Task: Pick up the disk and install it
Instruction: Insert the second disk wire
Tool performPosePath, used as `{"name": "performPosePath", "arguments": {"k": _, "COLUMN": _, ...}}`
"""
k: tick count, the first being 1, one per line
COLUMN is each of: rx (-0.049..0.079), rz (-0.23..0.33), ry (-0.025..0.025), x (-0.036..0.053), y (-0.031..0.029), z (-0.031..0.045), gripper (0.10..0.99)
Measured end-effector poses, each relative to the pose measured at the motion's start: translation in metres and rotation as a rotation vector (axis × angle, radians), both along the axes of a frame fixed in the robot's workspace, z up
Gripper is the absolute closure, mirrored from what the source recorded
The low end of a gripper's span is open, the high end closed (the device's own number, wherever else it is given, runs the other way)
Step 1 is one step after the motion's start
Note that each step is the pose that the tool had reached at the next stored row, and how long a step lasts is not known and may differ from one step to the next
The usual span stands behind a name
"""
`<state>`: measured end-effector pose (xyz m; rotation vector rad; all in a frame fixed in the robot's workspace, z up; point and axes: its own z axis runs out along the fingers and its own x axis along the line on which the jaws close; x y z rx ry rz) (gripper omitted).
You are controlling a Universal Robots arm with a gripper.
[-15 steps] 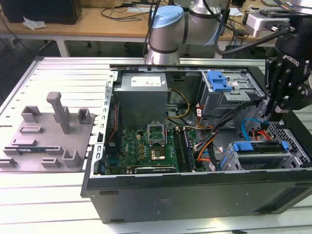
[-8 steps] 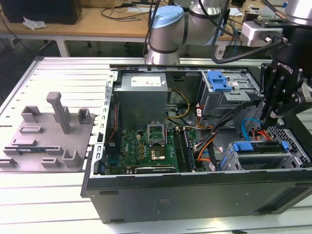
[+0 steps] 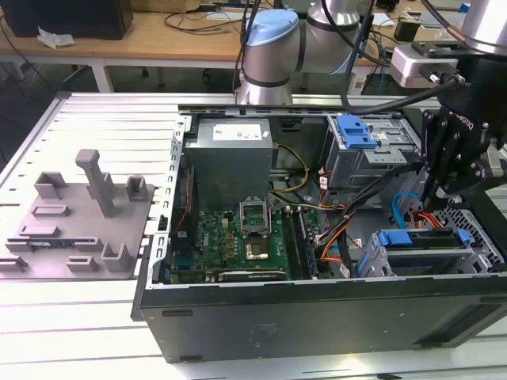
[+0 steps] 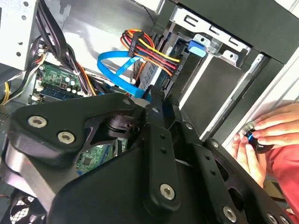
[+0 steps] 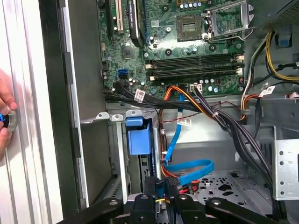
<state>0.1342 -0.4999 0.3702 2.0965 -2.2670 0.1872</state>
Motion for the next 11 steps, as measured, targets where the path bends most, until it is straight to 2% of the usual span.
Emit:
{"name": "performPosePath", "arguments": {"k": 1, "rx": 0.001, "rz": 0.0, "ry": 0.0, "x": 0.0, "y": -0.0003, "z": -0.0007, "gripper": 0.867}}
{"name": "performPosePath", "arguments": {"k": 2, "rx": 0.003, "rz": 0.0, "ry": 0.0001, "x": 0.0, "y": -0.0006, "z": -0.0013, "gripper": 0.925}}
{"name": "performPosePath", "arguments": {"k": 7, "rx": 0.013, "rz": 0.001, "ry": 0.0, "x": 0.0, "y": -0.003, "z": -0.0045, "gripper": 0.925}}
{"name": "performPosePath", "arguments": {"k": 11, "rx": 0.03, "rz": 0.002, "ry": -0.001, "x": 0.0001, "y": -0.007, "z": -0.0047, "gripper": 0.925}}
